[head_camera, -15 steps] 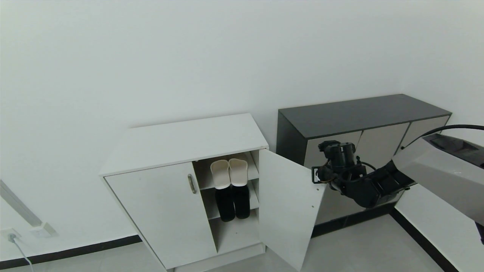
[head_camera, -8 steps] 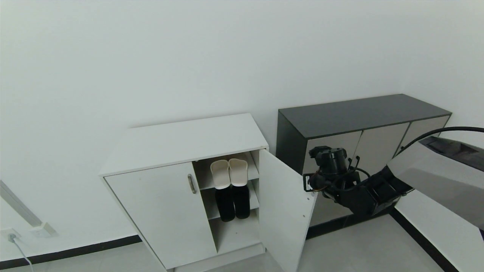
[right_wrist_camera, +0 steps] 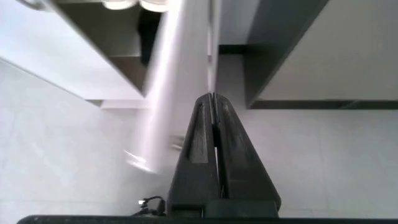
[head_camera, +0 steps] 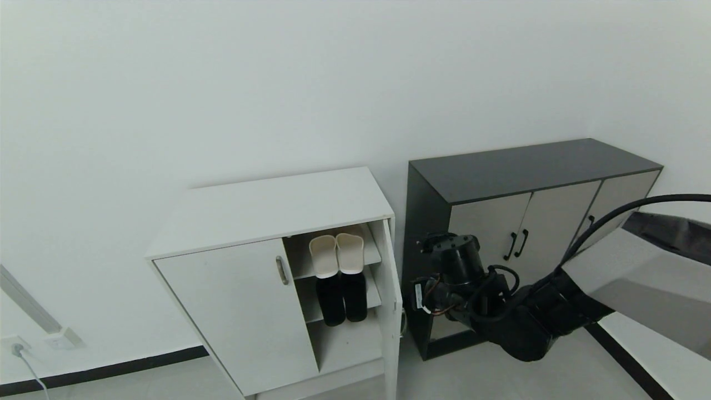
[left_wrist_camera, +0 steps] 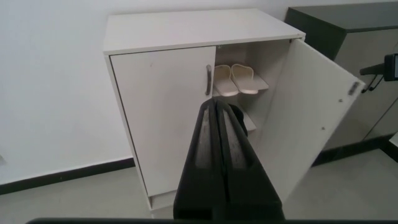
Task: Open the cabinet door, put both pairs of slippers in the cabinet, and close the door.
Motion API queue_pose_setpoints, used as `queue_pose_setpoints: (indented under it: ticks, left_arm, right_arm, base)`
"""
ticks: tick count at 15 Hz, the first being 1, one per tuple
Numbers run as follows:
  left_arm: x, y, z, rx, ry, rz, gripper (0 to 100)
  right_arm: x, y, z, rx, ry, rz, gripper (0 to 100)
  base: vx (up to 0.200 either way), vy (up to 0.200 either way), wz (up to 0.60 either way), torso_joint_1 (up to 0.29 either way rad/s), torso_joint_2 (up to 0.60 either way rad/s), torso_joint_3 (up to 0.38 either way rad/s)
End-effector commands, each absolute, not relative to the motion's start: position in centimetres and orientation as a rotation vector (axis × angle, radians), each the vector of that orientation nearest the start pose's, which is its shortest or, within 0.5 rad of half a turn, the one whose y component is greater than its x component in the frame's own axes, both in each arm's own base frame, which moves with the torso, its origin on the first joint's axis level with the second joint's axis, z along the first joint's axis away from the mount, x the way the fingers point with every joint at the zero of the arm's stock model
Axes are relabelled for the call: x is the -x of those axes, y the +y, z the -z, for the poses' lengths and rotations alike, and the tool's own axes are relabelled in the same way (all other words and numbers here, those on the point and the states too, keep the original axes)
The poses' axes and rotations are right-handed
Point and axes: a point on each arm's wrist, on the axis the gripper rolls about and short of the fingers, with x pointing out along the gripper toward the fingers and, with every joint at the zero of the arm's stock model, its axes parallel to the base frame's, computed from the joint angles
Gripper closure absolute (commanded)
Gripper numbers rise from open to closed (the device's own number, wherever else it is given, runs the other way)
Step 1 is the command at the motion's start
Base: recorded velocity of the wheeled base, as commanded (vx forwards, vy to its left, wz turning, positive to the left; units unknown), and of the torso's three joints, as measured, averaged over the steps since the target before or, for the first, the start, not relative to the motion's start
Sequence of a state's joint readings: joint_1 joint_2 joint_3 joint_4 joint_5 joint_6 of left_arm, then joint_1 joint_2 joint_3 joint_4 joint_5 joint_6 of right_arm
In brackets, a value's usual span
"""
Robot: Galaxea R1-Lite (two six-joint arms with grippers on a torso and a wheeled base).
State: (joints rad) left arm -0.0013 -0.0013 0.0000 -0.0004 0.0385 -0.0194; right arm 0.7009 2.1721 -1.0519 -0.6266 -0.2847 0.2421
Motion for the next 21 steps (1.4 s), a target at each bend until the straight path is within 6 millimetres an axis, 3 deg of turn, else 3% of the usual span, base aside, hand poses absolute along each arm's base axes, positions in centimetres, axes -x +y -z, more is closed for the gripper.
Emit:
queue_pose_setpoints:
  ticks: [1,3,8,16,21]
  left_arm:
    - [2.3,0.1,-7.5,0.02,0.0,-0.038,100]
    - [2.3,0.1,-7.5,0.02,0.0,-0.038,100]
    - [2.3,0.1,-7.6,0.02,-0.002,-0.038,100]
    - [2.3,0.1,-7.5,0.02,0.0,-0.038,100]
    - [2.3,0.1,-7.6,0.018,-0.002,-0.04,100]
  right_arm:
    - [-29.2,25.8,-9.1,-0.009,0.472,-0.43,100]
    - [-27.7,25.8,-9.7,0.001,0.476,-0.475,100]
    - [-27.3,26.0,-9.4,0.021,0.475,-0.489,100]
    - [-26.8,26.0,-9.1,0.02,0.46,-0.529,100]
    - [-26.7,25.7,-8.2,0.03,0.437,-0.534,100]
  base:
    - [0.0,0.0,0.0,0.0,0.0,0.0]
    - [0.0,0.0,0.0,0.0,0.0,0.0]
    - [0.0,0.0,0.0,0.0,0.0,0.0]
    - [0.0,0.0,0.6,0.002,0.0,0.003]
    - [0.0,0.0,0.0,0.0,0.0,0.0]
